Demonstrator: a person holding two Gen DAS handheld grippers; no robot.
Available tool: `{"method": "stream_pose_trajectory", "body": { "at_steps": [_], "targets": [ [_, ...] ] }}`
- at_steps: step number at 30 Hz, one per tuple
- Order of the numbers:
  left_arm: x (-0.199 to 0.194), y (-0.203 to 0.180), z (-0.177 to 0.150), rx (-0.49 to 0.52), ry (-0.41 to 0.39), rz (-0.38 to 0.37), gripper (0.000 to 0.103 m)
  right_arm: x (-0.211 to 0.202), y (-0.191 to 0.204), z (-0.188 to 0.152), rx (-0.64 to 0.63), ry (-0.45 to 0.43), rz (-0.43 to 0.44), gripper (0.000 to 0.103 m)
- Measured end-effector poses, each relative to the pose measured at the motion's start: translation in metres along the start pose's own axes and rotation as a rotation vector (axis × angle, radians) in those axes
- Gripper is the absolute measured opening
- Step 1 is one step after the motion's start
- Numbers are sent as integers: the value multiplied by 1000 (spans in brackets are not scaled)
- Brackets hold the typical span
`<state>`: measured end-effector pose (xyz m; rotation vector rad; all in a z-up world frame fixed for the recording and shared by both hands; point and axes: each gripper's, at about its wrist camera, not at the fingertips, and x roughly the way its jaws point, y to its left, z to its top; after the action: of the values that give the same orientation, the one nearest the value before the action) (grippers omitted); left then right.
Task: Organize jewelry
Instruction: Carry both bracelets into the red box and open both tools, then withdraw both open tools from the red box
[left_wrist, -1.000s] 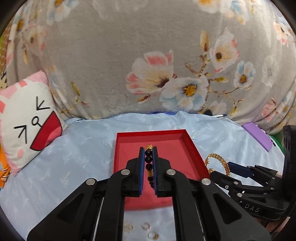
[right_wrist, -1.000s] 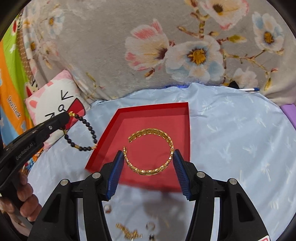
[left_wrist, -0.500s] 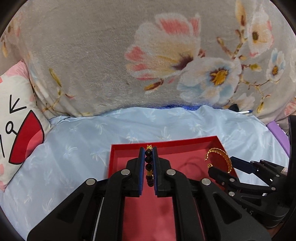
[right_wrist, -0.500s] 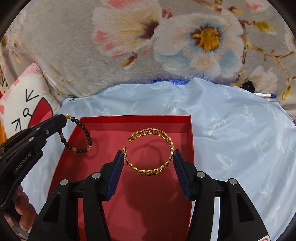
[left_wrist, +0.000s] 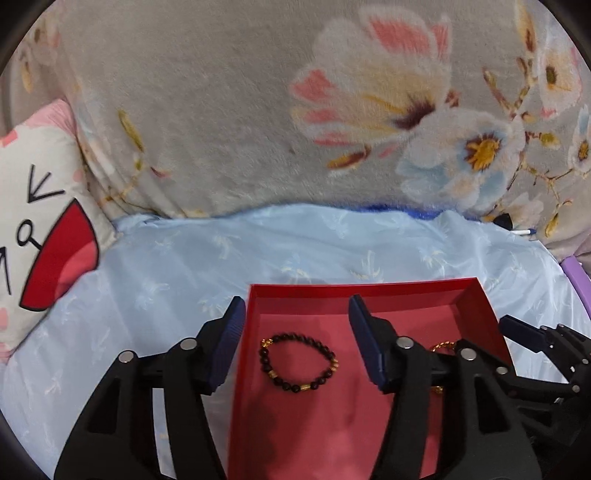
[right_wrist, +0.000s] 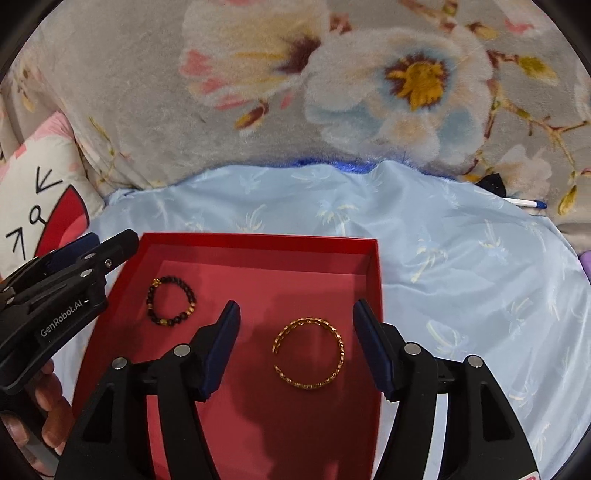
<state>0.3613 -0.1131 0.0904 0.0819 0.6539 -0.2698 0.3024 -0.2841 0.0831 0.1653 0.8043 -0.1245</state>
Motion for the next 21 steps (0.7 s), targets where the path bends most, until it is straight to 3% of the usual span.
{"method": "stream_pose_trajectory", "body": {
  "at_steps": [6, 12, 21],
  "targets": [
    [-57, 14, -17, -34, -33, -15, 59, -58, -8, -31, 42, -44, 73, 65],
    [-116, 24, -75, -56, -14, -18, 60, -122, -5, -103, 49, -63, 136, 70],
    [-176, 25, -194, -72, 79, -31, 61, -181, 12, -238, -16, -26, 23, 72]
  ]
}}
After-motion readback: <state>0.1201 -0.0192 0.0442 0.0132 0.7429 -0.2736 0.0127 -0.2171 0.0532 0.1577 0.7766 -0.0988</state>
